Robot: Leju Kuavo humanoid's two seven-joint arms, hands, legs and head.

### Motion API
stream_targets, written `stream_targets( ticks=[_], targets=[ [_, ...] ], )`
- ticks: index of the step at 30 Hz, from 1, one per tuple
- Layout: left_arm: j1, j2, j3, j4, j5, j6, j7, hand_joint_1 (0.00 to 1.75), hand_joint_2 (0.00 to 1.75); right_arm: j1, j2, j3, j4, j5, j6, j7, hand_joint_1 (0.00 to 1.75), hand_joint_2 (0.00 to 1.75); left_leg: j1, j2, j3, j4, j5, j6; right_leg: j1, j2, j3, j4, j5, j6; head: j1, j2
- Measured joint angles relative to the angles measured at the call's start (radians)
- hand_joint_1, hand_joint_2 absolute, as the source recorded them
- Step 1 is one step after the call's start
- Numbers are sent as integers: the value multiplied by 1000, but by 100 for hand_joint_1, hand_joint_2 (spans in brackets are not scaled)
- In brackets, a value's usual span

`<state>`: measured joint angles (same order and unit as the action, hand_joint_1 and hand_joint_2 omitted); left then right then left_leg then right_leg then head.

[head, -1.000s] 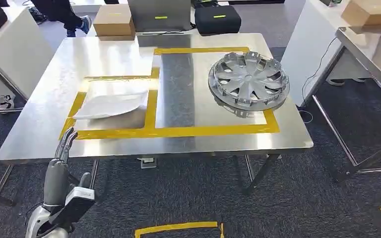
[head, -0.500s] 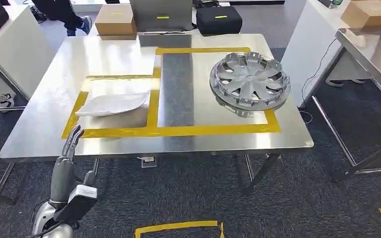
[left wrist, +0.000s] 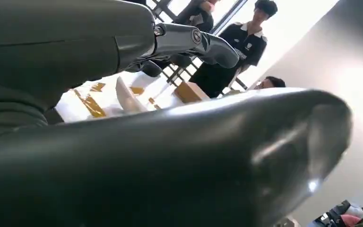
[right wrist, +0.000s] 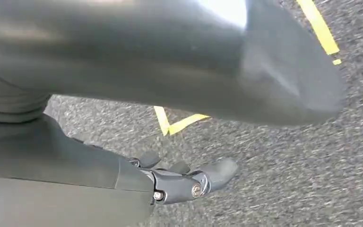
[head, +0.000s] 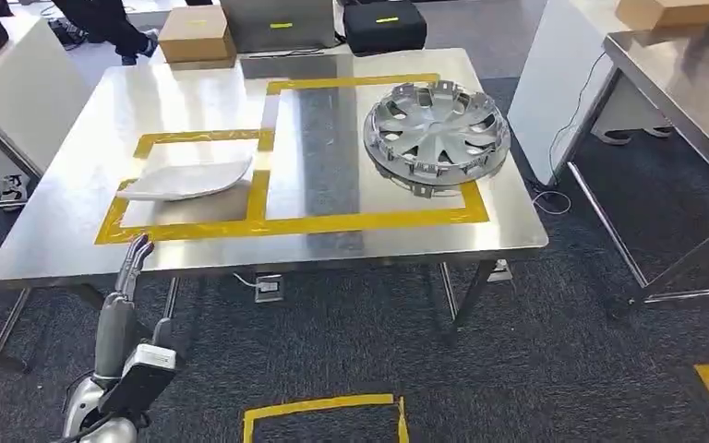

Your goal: Take the parts from the cabinet and place them on the table.

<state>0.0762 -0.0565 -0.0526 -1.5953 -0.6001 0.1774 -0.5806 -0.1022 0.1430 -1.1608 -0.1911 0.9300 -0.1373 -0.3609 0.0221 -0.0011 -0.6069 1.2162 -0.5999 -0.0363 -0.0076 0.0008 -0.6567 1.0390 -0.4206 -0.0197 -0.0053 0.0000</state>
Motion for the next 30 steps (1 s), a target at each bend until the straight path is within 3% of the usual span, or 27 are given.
stream_targets(
  ticks=[1, 2, 3, 6, 7, 8, 9, 11, 12, 13, 14, 15, 16, 17, 18, 19, 21, 22, 23, 24, 26, 27, 28, 29, 30],
  targets=[
    [-1, 0, 0, 0, 0, 0, 0, 0, 0, 0, -1, 0, 0, 2, 1, 0, 0, 0, -5, 0, 69, -99, 25, 11, 2, 0, -8, 0, 8, 2, 0, 0],
    [-3, 0, 0, -2, 0, 0, 0, 0, 0, -2, -2, 0, 0, 3, 2, 0, 0, 0, -11, 1, 129, -189, 26, 22, 1, 0, -10, 3, 16, 5, 0, 0],
    [-3, -1, 0, -3, 1, -3, 0, 0, 0, -1, -2, 0, 0, 3, 3, 0, 0, 0, -18, 4, 117, -190, 28, 26, 7, -1, -11, -1, 23, 13, 3, 0],
    [-2, -2, 1, -7, 6, -9, -3, 0, 0, -1, -5, 0, 0, 3, 8, 1, 0, 0, -30, 2, 110, -192, 51, 47, -5, -3, -9, -13, 45, 36, 0, 0],
    [-2, -3, 2, -7, 6, -9, -3, 0, 0, 2, -7, 0, 0, 3, 8, 1, 0, 0, -25, 3, 105, -201, 71, 55, -4, -2, -13, -17, 55, 43, -1, 0],
    [-4, -6, 2, -7, 6, -13, -5, 0, 0, 2, -10, 0, 0, 2, 8, 2, 0, 0, -20, 7, 95, -204, 84, 61, -9, 0, -19, -3, 25, 48, -2, 0],
    [-3, -8, 2, -8, 7, -17, -6, 0, 0, 3, -10, 0, 0, 2, 8, 2, 0, 0, -19, 6, 82, -205, 95, 68, -8, 0, -32, 37, -39, 53, 3, 0],
    [-1, -11, 2, -5, 9, -22, -10, 0, 0, 2, -12, 0, 0, -2, 7, 4, 0, 0, -19, 7, 53, -204, 117, 70, -10, 0, -70, 185, -160, 64, 9, 0],
    [-1, -11, 2, -2, 9, -26, -11, 0, 0, 2, -13, 0, 0, -4, 6, 6, 0, 0, -19, 7, 40, -203, 128, 70, -10, 0, -82, 252, -190, 67, 10, 0],
    [0, -12, 2, 0, 10, -29, -12, 0, 0, 2, -15, 0, 0, -5, 4, 10, 0, 0, -19, 8, 22, -200, 140, 68, -10, 0, -79, 289, -190, 68, 10, 0],
    [0, -13, 2, 3, 11, -32, -15, 0, 0, 3, -15, 0, 0, -7, 2, 13, 0, 0, -19, 8, 6, -197, 150, 66, -10, 0, -55, 283, -165, 69, 11, 0],
    [-1, -14, 2, 6, 12, -32, -16, 0, 0, 2, -17, 0, 0, -8, 2, 14, 0, 0, -17, 8, -9, -193, 159, 63, -10, 0, -10, 236, -129, 68, 11, 0],
    [-2, -14, 2, 8, 12, -34, -18, 0, 0, 1, -18, 0, 0, -8, 2, 14, 0, 0, -16, 8, -22, -189, 166, 59, -10, 0, 55, 155, -101, 66, 12, 0],
    [-5, -14, 2, 10, 14, -37, -20, 0, 0, 0, -18, 0, 0, -8, 2, 14, 0, 0, -16, 8, -32, -184, 174, 54, -10, 0, 130, 56, -98, 63, 13, 0],
    [-6, -15, 2, 9, 15, -39, -21, 0, 0, -4, -18, 0, 0, -8, 2, 15, 0, 0, -20, 8, -41, -181, 181, 47, -4, 1, 176, -25, -142, 53, 15, 0],
    [-8, -15, 2, 11, 18, -42, -22, 0, 0, -3, -19, 0, 0, -7, 2, 15, 0, 0, -19, 9, -37, -185, 189, 40, 1, 4, 168, -17, -129, 36, 10, 0],
    [-7, -17, 2, 12, 24, -42, -28, 0, 0, -1, -20, 0, 0, -5, 1, 18, 0, 0, -15, 9, -36, -192, 206, 27, 6, 4, 163, -23, -123, 21, 13, 0],
    [-4, -17, 2, 12, 25, -44, -29, 0, 0, 0, -20, 0, 0, -3, 0, 20, 0, 0, -18, 8, -39, -198, 217, 19, 1, 4, 152, -31, -109, 12, 13, 0],
    [-2, -16, 3, 11, 28, -45, -31, 0, 0, -2, -19, 0, 0, -1, 0, 23, 0, 0, -13, 4, -46, -189, 201, 16, -3, -2, 146, -35, -95, 4, 14, 0],
    [0, -16, 3, 11, 31, -45, -30, 0, 0, -3, -20, 0, 0, 0, 0, 25, 0, 0, -14, 3, -62, -157, 145, 14, -4, -2, 131, -37, -85, -5, 9, 0],
    [3, -16, 3, 11, 34, -49, -31, 0, 0, -2, -20, 0, 0, 3, 0, 31, 0, 0, -12, 4, -94, -27, 26, 7, -3, -5, 107, -36, -64, -8, 4, 0],
    [9, -17, 3, 11, 36, -51, -31, 0, 0, -2, -21, 0, 0, 5, 0, 32, 0, 0, -12, 4, -108, 53, -14, 4, -3, -5, 91, -35, -52, -7, 3, 0],
    [14, -17, 4, 11, 38, -51, -31, 0, 0, -1, -21, 0, 0, 6, 1, 32, 0, 0, -12, 4, -109, 103, -17, 3, -3, -6, 76, -34, -40, -6, 3, 0],
    [18, -17, 5, 11, 42, -51, -31, 0, 0, -1, -21, 0, 0, 9, 2, 33, 0, 0, -11, 4, -93, 111, 7, 2, -3, -6, 61, -33, -30, -4, 2, 0],
    [22, -17, 5, 8, 44, -51, -32, 0, 0, 0, -21, 0, 0, 13, 2, 33, 0, 0, -11, 4, -57, 80, 46, 3, -3, -7, 47, -32, -19, -1, 2, 0]
  ],
)
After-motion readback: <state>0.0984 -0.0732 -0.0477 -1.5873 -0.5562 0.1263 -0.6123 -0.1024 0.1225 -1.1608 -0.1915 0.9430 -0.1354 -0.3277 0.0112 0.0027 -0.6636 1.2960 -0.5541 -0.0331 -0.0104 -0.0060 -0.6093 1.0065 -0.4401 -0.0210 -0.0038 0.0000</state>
